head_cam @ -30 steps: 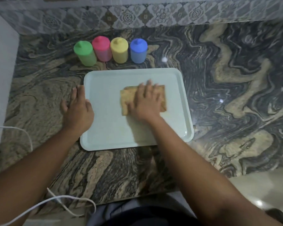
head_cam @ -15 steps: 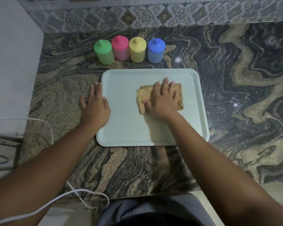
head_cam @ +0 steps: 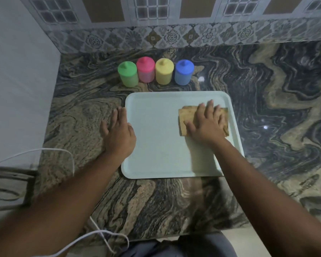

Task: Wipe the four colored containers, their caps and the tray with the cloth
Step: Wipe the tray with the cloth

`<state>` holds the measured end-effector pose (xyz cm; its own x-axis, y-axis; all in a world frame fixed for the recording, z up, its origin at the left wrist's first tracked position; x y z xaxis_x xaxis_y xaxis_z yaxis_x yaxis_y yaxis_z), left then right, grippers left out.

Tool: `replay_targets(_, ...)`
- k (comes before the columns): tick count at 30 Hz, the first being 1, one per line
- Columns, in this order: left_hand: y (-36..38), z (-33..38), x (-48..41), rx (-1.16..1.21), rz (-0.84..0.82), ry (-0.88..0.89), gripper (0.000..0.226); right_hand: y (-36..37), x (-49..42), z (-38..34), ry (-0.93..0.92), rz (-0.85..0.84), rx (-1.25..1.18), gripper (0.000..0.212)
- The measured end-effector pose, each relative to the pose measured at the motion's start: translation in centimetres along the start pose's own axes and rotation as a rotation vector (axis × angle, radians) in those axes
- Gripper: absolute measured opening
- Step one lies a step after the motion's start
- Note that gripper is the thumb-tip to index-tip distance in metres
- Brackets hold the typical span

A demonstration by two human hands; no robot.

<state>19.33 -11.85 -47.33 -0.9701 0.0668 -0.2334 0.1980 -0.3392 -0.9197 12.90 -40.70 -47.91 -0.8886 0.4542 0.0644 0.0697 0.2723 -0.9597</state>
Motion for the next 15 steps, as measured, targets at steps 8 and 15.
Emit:
replay_targets(8, 0.1, -0.1, -0.1, -0.027, 0.005, -0.018, 0.059, 3.8, 9.6, -11.8, -0.528, -0.156, -0.103, 0.087)
replay_targets(15, 0.0, 0.1, 0.1, -0.021, 0.013, -0.035, 0.058, 0.3, 2.9, 2.2, -0.179, -0.016, -0.006, 0.086)
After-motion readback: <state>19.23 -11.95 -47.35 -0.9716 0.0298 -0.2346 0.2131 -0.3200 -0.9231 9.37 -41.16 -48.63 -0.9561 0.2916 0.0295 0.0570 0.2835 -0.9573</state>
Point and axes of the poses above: each hand's wrist, its own x-axis away from the middle knuckle, its own y-axis out of the palm, z = x × y, the point moved 6 cm from there along -x, towards the middle knuckle, and after that the axes turned 15 degrees about z, right-handed, at the moved point
